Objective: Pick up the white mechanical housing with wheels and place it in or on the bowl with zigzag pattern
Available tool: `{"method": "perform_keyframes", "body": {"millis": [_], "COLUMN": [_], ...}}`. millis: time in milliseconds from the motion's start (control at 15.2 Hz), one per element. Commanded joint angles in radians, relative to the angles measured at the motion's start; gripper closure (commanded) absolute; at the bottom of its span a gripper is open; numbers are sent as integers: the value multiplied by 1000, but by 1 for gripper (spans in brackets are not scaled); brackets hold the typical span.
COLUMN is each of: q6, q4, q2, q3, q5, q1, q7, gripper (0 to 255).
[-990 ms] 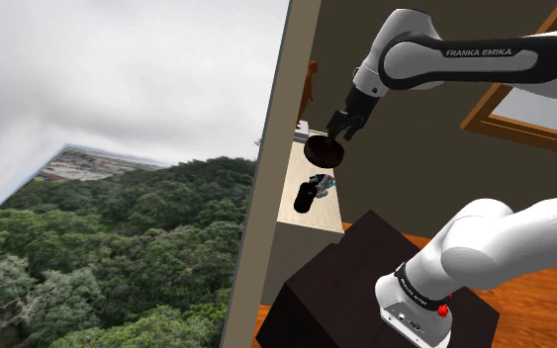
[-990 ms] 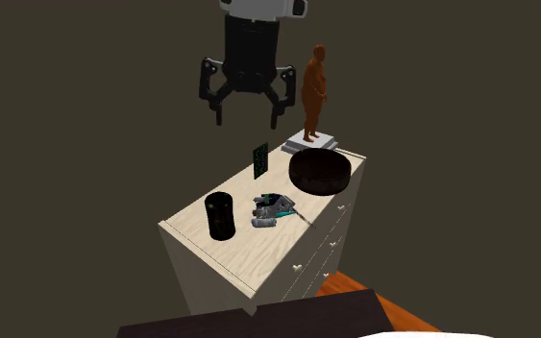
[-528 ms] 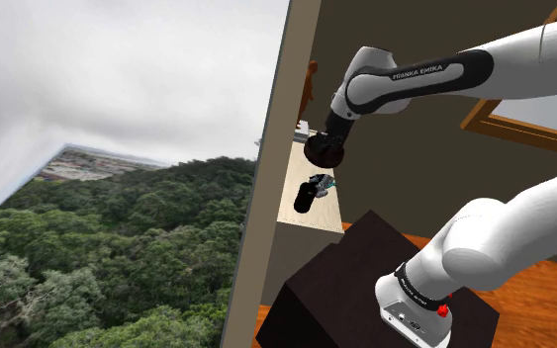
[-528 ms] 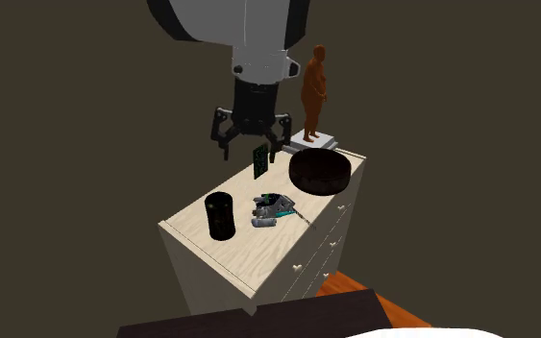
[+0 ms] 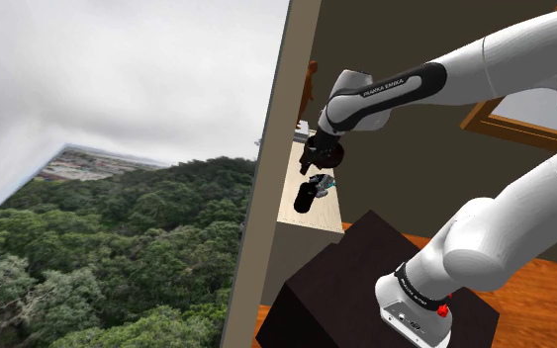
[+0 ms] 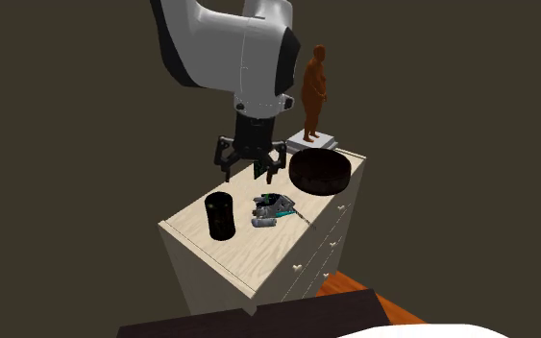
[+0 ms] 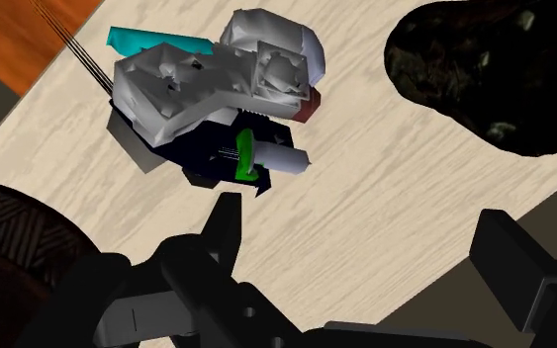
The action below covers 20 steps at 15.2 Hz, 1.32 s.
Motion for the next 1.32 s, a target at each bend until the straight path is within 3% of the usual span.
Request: {"method": "perform_keyframes", "body": {"millis": [0, 594, 660, 1254], "q6": [30, 53, 53, 53], "q4": [-11, -18, -18, -18], "q2": [19, 36, 36, 36], "q3": [2, 3, 3, 3], "q5": [11, 20, 20, 20], "q1": [4, 7, 7, 7], "q7": [-7, -13, -13, -13], "gripper": [0, 0, 255, 255]}}
